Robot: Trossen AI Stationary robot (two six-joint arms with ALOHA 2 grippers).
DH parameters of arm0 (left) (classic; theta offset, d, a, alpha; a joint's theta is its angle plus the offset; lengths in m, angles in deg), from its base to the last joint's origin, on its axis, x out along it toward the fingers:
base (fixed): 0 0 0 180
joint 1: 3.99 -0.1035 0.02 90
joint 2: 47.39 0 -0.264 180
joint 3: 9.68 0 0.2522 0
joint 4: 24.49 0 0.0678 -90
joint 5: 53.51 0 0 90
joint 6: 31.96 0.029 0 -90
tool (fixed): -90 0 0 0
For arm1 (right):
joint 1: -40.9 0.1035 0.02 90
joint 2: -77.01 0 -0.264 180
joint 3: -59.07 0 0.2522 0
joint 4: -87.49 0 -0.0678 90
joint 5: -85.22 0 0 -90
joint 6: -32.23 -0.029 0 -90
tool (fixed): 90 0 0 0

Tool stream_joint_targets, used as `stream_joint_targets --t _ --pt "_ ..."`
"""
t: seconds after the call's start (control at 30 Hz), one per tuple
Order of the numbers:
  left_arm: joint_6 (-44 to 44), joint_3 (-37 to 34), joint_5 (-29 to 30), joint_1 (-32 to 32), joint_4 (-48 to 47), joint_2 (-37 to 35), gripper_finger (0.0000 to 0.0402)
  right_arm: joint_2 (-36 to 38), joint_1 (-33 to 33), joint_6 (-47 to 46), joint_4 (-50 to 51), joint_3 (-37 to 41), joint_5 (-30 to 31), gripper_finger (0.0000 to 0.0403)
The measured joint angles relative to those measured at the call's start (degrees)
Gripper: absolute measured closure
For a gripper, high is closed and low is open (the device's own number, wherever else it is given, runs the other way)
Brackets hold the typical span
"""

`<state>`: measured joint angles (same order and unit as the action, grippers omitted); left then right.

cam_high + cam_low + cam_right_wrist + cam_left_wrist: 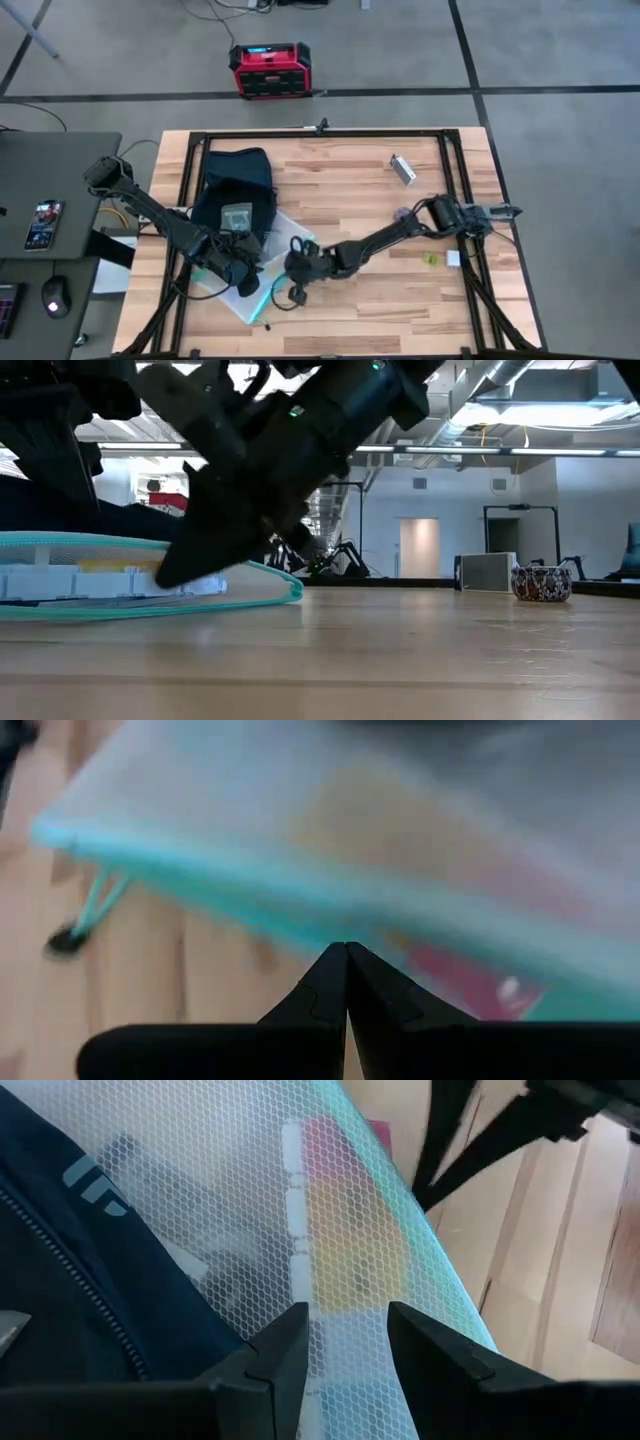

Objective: Unpack backpack
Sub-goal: Put the pill organizer into the zip bag

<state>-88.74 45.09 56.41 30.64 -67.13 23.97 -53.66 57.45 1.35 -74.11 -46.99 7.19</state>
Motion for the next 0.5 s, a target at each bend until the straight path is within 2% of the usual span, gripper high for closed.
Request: stream_joint_targets --t 0.13,0.2,0.3,0.4,0.5 --pt "-0.06 0.00 -0.01 0.00 0.06 -0.01 0.0277 -0.97 -2.77 4.24 -6.09 0.00 6.82 0.0403" --pt "-0.06 0.00 0.01 0.00 0.15 0.01 0.0277 -0.98 -4.04 6.78 -10.10 0.01 7.88 0.0403" --pt "0.00 0.00 -0.01 0.00 0.08 0.00 0.0277 -0.26 -5.12 7.19 -9.36 -0.19 7.26 0.0403" --pt "0.50 0.00 -0.01 0.00 -0.04 -0.01 0.0277 1.70 -4.48 7.39 -4.16 0.00 4.18 0.0403" --pt "0.75 0.00 -0.04 -0.16 -0.07 -0.01 0.0277 7.01 -2.53 7.41 3.57 0.01 -0.10 0.0403"
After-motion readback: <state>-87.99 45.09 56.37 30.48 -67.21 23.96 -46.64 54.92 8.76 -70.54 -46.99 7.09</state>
